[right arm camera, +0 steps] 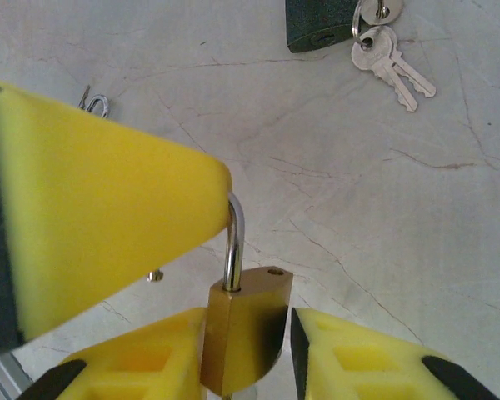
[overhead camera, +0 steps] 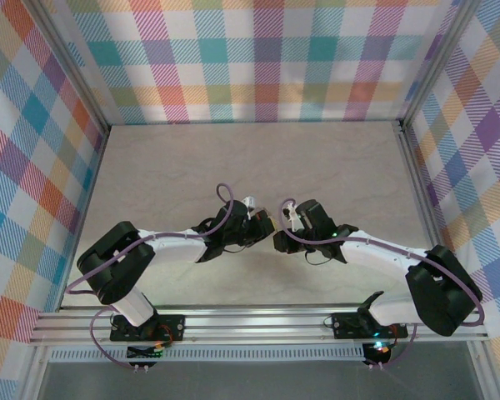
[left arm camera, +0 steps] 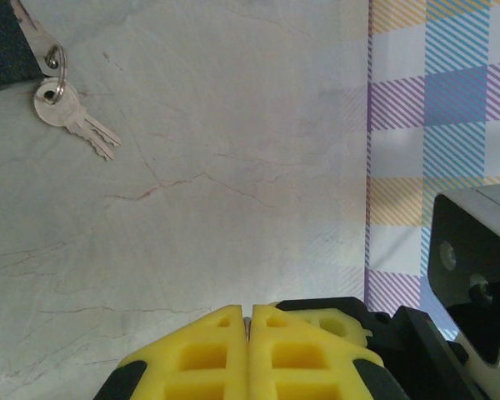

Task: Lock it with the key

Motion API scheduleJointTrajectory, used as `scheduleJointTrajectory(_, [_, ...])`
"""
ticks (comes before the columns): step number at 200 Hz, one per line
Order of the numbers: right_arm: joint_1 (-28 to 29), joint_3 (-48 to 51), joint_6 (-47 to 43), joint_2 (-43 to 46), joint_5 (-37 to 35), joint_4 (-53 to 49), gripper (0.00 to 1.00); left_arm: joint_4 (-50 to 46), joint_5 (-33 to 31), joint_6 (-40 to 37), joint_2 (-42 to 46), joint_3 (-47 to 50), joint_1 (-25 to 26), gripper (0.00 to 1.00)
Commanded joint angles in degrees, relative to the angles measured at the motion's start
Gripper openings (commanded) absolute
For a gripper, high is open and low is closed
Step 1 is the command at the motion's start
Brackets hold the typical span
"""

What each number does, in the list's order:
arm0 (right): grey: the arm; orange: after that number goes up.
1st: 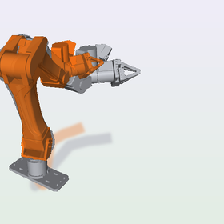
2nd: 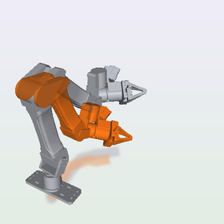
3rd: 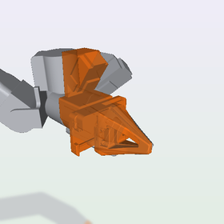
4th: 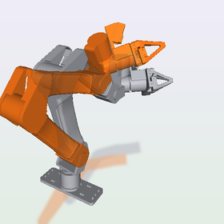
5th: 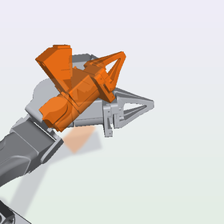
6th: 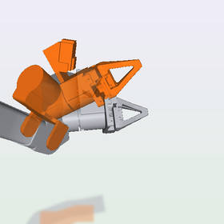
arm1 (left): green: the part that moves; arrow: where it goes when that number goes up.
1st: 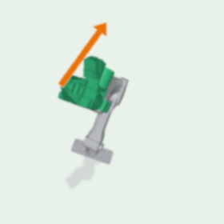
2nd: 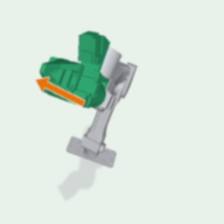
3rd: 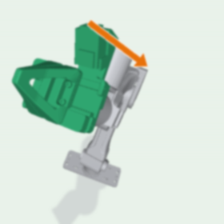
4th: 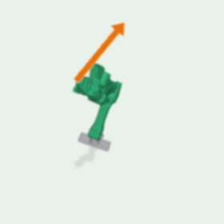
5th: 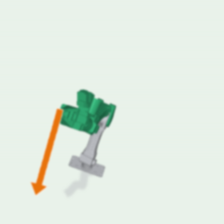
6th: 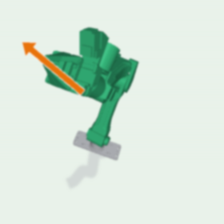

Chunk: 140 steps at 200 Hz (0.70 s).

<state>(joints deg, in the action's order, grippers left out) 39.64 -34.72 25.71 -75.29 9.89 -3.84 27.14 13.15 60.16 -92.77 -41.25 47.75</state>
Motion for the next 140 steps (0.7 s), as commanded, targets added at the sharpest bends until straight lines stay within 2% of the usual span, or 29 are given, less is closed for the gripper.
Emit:
scheduleJointTrajectory(1, [0.42,-1.4,0.73,0.41,-0.57,1.55,0.29,1.87,1.09,-1.01,0.27,0.5,1.19,0.0])
scheduleJointTrajectory(33, [0.44,-1.28,1.05,0.11,-0.92,1.58,0.26,1.78,1.0,-1.1,0.64,0.48,1.35,0.0])
scheduleJointTrajectory(49, [0.42,-1.17,0.92,0.43,-1.08,1.47,0.2,1.44,0.92,-1.27,0.89,0.56,1.34,0.0])
scheduleJointTrajectory(94, [0.44,0.32,0.58,2.58,-1.9,1.8,0.15,1.34,0.91,-1.45,1.63,0.91,1.34,0.0])
scheduleJointTrajectory(140, [0.42,2.34,0.7,6.26,-0.82,3.3,0.1,5.12,2.61,-0.92,3.17,2.38,1.35,0.0])
